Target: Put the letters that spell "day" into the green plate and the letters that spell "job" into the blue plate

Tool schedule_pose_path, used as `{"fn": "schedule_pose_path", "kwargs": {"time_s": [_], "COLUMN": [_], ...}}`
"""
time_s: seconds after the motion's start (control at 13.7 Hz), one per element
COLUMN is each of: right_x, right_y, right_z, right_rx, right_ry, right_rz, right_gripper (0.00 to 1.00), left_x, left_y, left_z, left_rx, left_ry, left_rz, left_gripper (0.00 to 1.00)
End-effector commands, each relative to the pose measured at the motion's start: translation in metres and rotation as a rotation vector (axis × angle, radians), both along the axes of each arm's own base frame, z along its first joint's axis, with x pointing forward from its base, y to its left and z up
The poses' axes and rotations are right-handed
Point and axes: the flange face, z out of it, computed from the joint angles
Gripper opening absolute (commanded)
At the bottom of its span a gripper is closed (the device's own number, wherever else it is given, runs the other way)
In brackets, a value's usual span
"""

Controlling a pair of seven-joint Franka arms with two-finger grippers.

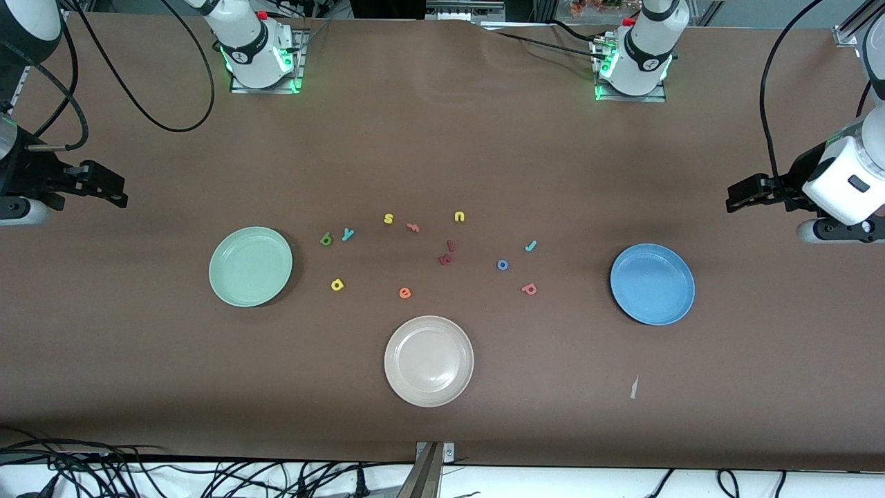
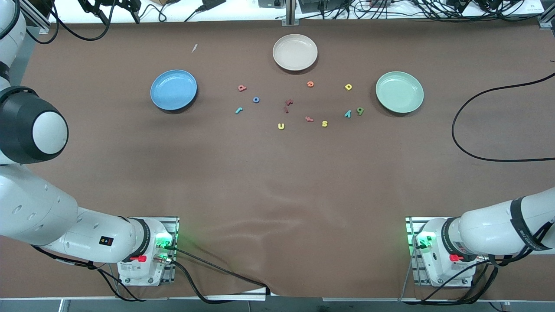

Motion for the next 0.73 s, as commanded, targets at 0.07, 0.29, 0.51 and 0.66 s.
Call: {"fn": "schedule_pose_path", "kwargs": {"time_s": [0.07,0.29,0.51,0.66], "right_x": [-0.002,-0.003,-0.0034,-0.0033], "right_y": [0.0073,0.0096,0.0088,0.0107], "right_z": [0.0024,0.0041,0.0031,0.0032], "right_rx": [-0.006,0.0,0.001,0.003], "right_ry": [0.009,0.008,0.013,0.011], "right_rz": [0.012,0.012,0.01,0.01], "right_gripper": [1.0,1.0,1.0,1.0], "left_x": [0.0008,0.0011,0.001,0.0007], "left_y": [-0.0008,-0.0027,-0.0055,-0.0046], "left_z": [0.0047,0.0038,0.0038,0.0047], "left_rx": [-0.02,-0.02,-0.02,-0.021], "left_ry": [0.006,0.008,0.008,0.006], "left_rz": [-0.012,-0.015,-0.018,-0.017], "left_gripper": [1.0,1.0,1.0,1.0]}}
